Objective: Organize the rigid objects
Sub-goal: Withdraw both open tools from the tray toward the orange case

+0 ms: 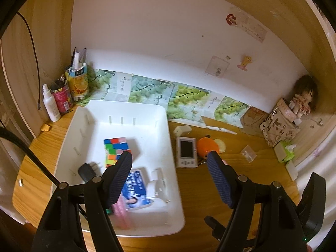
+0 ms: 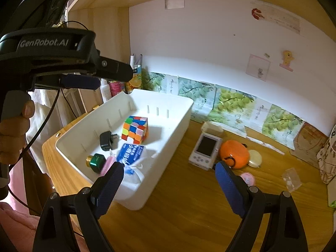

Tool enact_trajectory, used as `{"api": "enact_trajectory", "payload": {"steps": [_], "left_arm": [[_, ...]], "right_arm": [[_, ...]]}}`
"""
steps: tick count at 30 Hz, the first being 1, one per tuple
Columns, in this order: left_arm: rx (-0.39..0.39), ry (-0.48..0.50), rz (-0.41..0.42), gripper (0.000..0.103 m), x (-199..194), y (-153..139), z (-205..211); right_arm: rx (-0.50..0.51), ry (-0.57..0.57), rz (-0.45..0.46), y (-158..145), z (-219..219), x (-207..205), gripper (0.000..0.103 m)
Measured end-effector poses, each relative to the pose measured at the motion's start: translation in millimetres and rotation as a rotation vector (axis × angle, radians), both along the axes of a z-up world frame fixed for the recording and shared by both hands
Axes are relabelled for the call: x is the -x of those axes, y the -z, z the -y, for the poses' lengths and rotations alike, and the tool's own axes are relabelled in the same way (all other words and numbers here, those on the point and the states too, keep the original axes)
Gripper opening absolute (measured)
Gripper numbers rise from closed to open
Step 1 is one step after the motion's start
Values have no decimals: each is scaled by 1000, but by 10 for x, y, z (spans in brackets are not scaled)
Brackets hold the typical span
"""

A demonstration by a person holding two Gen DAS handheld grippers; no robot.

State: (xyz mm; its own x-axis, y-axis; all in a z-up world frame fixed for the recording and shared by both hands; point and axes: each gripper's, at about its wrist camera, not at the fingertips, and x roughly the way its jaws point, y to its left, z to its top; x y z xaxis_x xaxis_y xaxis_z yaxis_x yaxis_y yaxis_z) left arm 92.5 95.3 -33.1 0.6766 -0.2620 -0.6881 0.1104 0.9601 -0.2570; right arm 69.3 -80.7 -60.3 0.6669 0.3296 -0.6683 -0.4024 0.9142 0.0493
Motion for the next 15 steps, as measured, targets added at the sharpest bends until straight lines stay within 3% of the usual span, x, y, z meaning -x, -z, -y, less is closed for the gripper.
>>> {"api": "enact_trajectory", "payload": {"steps": [15], "left_arm": [[9, -39, -16, 77, -59, 59, 590]], "right_arm": [[32, -15, -51, 131, 585, 42, 90]]}}
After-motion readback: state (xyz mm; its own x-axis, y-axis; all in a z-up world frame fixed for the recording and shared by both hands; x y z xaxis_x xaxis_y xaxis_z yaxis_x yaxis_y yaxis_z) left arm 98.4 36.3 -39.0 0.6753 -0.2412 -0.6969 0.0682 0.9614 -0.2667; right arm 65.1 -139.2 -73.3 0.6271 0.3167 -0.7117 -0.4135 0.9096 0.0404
